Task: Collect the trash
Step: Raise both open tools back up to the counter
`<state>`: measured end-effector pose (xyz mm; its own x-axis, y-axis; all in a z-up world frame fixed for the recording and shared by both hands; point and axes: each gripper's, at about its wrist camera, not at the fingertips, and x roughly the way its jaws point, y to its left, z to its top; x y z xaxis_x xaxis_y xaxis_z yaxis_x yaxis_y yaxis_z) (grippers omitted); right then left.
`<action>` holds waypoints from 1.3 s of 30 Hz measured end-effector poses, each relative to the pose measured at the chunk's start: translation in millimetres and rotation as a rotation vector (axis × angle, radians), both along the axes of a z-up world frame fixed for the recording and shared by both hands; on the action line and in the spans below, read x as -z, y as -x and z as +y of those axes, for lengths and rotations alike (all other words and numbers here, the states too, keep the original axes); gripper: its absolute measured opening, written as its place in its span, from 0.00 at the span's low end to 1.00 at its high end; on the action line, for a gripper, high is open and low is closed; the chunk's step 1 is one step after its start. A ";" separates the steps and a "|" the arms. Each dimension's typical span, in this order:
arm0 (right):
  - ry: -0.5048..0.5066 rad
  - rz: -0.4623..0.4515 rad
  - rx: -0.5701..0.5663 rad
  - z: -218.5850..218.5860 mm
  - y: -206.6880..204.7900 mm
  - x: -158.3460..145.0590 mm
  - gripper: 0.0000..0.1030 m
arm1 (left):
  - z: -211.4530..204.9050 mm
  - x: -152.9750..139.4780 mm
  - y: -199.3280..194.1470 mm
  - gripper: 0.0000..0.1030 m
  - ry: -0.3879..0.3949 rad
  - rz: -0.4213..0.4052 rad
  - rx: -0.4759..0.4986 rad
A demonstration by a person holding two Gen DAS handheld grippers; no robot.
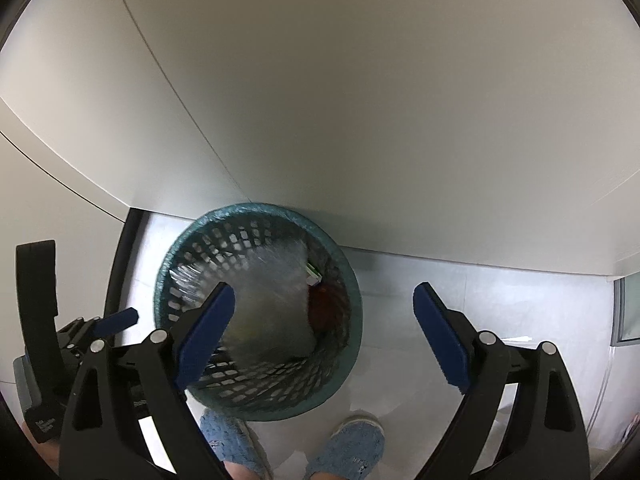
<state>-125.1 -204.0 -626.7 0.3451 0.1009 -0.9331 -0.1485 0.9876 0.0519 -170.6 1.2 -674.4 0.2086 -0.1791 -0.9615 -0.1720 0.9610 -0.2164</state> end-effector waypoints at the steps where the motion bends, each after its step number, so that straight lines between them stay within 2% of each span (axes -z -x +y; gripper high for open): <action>1: 0.002 -0.007 -0.003 0.6 1.4 -6.8 0.85 | 1.8 -6.7 1.0 0.94 -0.007 -0.005 -0.004; 4: 0.001 -0.017 0.005 1.6 5.4 -29.2 0.91 | 2.8 -26.6 1.4 0.94 -0.030 -0.028 -0.017; 6: -0.007 -0.010 0.018 1.3 8.3 -44.7 0.91 | 4.8 -43.6 2.6 0.94 -0.066 -0.038 -0.019; 13: -0.012 -0.011 0.021 5.4 28.8 -118.8 0.92 | 20.5 -142.0 18.5 0.94 -0.075 -0.094 -0.028; 18: -0.044 -0.032 0.042 1.7 42.8 -194.0 0.92 | 25.6 -225.1 32.3 0.94 -0.084 -0.150 -0.001; 21: -0.069 -0.039 0.070 -1.2 45.2 -236.1 0.92 | 31.6 -268.8 31.9 0.94 -0.077 -0.161 -0.028; 27: -0.088 -0.088 0.102 -2.5 42.9 -310.7 0.92 | 31.4 -349.6 21.8 0.94 -0.121 -0.227 0.004; 33: -0.143 -0.142 0.077 -3.6 37.5 -376.5 0.92 | 43.4 -414.4 6.1 0.94 -0.132 -0.272 0.004; 39: -0.114 -0.218 0.060 -0.1 32.9 -445.5 0.92 | 52.1 -479.1 -8.8 0.94 -0.144 -0.315 0.017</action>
